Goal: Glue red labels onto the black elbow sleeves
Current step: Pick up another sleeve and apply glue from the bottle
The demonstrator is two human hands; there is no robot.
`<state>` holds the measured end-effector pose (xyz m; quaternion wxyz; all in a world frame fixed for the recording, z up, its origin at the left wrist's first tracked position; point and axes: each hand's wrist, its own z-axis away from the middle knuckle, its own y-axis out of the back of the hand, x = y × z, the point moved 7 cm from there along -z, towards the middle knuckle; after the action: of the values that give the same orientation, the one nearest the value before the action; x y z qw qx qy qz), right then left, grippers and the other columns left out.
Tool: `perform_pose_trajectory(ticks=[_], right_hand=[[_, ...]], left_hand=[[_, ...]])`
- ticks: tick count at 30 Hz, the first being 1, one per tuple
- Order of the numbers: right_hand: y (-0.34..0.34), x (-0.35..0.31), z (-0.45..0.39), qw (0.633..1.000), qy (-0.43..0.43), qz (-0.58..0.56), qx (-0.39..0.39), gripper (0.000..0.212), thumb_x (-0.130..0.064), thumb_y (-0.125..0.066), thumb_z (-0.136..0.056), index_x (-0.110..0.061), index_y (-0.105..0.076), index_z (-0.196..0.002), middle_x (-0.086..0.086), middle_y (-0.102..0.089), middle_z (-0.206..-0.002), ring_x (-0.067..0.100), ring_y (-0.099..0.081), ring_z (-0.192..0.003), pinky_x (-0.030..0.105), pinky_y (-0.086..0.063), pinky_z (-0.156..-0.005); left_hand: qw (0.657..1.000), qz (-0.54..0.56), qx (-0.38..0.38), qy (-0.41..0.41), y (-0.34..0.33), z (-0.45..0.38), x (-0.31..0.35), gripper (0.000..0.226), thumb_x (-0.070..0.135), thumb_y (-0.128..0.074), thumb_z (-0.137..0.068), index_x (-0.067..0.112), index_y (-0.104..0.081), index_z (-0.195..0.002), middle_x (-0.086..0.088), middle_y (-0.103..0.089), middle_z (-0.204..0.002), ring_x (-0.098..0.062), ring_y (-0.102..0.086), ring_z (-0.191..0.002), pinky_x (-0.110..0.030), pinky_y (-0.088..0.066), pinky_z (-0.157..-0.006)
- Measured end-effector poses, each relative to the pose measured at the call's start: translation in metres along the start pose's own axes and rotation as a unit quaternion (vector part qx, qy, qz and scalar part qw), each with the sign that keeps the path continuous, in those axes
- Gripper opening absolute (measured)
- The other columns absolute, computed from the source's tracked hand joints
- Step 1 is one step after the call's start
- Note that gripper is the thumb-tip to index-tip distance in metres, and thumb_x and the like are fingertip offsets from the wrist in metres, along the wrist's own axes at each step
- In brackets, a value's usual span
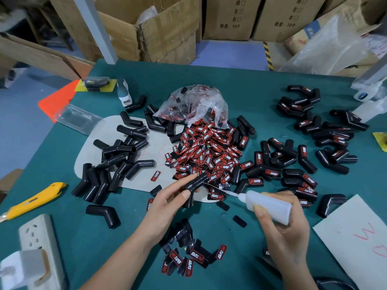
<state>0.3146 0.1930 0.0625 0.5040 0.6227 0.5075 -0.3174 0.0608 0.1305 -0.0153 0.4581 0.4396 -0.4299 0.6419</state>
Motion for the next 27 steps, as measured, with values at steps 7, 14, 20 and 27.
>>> perform_pose_trajectory(ticks=[7,14,20,27], right_hand=[[-0.0018,-0.0001,0.0007,1.000,0.005,0.005,-0.010,0.026,-0.043,-0.070,-0.081,-0.057,-0.062,-0.102,-0.022,-0.063,-0.097,0.003,-0.064,-0.086,0.008,-0.045,-0.070],[-0.0029,-0.0028,0.0015,1.000,0.020,0.009,-0.013,0.029,-0.041,-0.070,-0.083,-0.058,-0.062,-0.105,-0.023,-0.063,-0.098,0.003,-0.064,-0.087,0.009,-0.046,-0.071],[-0.0026,-0.0013,0.0011,1.000,0.019,0.011,-0.013,0.029,-0.041,-0.070,-0.083,-0.058,-0.062,-0.105,-0.025,-0.063,-0.099,0.000,-0.064,-0.089,0.007,-0.045,-0.073],[-0.0017,0.0013,0.0012,1.000,0.014,0.008,-0.009,0.028,-0.042,-0.071,-0.084,-0.057,-0.062,-0.106,-0.024,-0.063,-0.099,0.001,-0.064,-0.089,0.008,-0.045,-0.073]], left_hand=[[1.000,-0.009,-0.002,0.013,-0.0004,0.0006,-0.0011,0.048,0.044,-0.068,-0.096,0.036,-0.065,-0.143,-0.003,-0.069,-0.139,-0.017,-0.062,-0.129,-0.032,-0.045,-0.103],[1.000,-0.004,-0.007,0.011,0.0003,0.0003,-0.0039,0.047,0.040,-0.066,-0.097,0.034,-0.064,-0.144,-0.002,-0.066,-0.143,-0.025,-0.059,-0.134,-0.042,-0.044,-0.111],[1.000,-0.009,0.001,0.008,-0.0004,0.0000,-0.0008,0.047,0.043,-0.068,-0.095,0.035,-0.066,-0.142,-0.003,-0.070,-0.137,-0.014,-0.062,-0.115,-0.026,-0.047,-0.097],[1.000,-0.006,-0.003,0.005,-0.0008,0.0006,-0.0008,0.047,0.043,-0.068,-0.095,0.035,-0.066,-0.141,-0.003,-0.070,-0.136,-0.011,-0.061,-0.111,-0.024,-0.048,-0.095]])
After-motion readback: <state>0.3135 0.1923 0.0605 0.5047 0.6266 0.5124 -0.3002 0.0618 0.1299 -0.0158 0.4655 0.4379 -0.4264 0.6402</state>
